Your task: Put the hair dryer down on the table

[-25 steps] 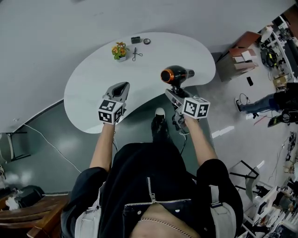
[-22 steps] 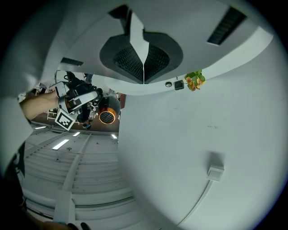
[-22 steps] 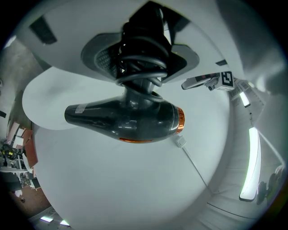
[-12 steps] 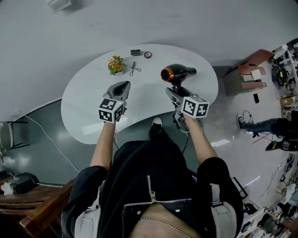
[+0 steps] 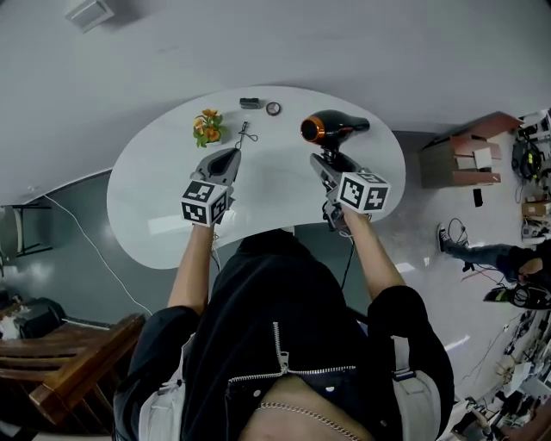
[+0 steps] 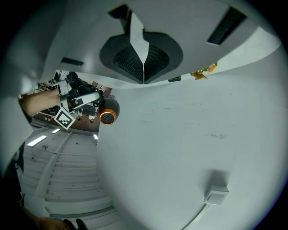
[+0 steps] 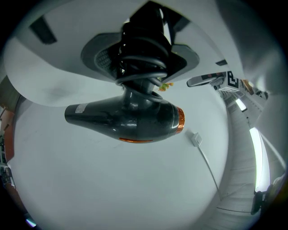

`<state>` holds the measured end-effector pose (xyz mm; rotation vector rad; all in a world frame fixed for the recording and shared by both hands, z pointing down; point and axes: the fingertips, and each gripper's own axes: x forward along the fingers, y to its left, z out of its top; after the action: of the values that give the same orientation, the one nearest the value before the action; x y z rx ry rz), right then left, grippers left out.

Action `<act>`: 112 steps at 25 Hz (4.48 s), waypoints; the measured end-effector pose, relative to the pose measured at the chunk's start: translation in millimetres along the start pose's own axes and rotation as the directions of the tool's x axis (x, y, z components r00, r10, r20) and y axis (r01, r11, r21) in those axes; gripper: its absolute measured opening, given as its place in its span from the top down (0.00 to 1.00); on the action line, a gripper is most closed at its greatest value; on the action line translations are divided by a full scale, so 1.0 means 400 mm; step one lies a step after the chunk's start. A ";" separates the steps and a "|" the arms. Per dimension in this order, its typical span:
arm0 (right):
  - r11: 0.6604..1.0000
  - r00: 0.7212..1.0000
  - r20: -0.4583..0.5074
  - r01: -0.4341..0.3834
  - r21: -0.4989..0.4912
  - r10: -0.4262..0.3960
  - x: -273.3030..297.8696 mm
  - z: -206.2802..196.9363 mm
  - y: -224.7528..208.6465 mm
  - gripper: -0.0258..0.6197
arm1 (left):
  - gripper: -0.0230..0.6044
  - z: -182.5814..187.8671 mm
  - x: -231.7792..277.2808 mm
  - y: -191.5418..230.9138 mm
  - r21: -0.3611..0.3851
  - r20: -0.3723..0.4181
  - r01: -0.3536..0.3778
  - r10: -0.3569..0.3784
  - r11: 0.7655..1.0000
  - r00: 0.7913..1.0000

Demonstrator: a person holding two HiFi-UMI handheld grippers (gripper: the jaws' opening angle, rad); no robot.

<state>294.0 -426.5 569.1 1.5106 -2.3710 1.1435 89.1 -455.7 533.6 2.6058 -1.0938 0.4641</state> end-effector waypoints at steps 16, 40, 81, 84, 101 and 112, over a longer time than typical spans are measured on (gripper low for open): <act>0.992 0.986 -0.124 0.121 0.044 -0.115 0.062 -0.118 -0.086 0.54 | 0.93 -0.017 -0.002 0.069 -0.033 -0.020 -0.004 0.004 0.999 1.000; 0.957 0.897 -0.336 0.284 -0.065 -0.289 0.257 -0.248 -0.213 0.53 | 0.93 -0.101 -0.130 0.206 -0.107 -0.050 -0.134 0.129 0.985 0.990; 0.903 0.945 0.008 0.314 -0.293 -0.326 0.153 -0.066 -0.096 0.95 | 0.93 -0.037 -0.065 0.149 -0.038 -0.004 -0.006 0.006 0.999 1.000; 0.899 0.956 0.087 0.294 -0.326 -0.281 0.148 -0.010 -0.033 0.95 | 0.93 -0.027 -0.065 0.154 -0.036 0.007 -0.013 0.013 0.999 1.000; 0.890 0.967 0.207 0.221 -0.399 -0.147 0.133 0.090 0.100 0.96 | 0.93 -0.003 -0.043 0.164 -0.045 0.025 -0.003 0.004 0.999 1.000; 0.892 0.967 0.202 0.223 -0.394 -0.153 0.117 0.088 0.074 0.95 | 0.93 0.004 -0.041 0.153 -0.046 0.028 -0.006 0.008 0.999 1.000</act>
<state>256.9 -476.9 549.5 1.6785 -2.3020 0.4457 34.2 -487.2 533.5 2.5771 -1.1094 0.4007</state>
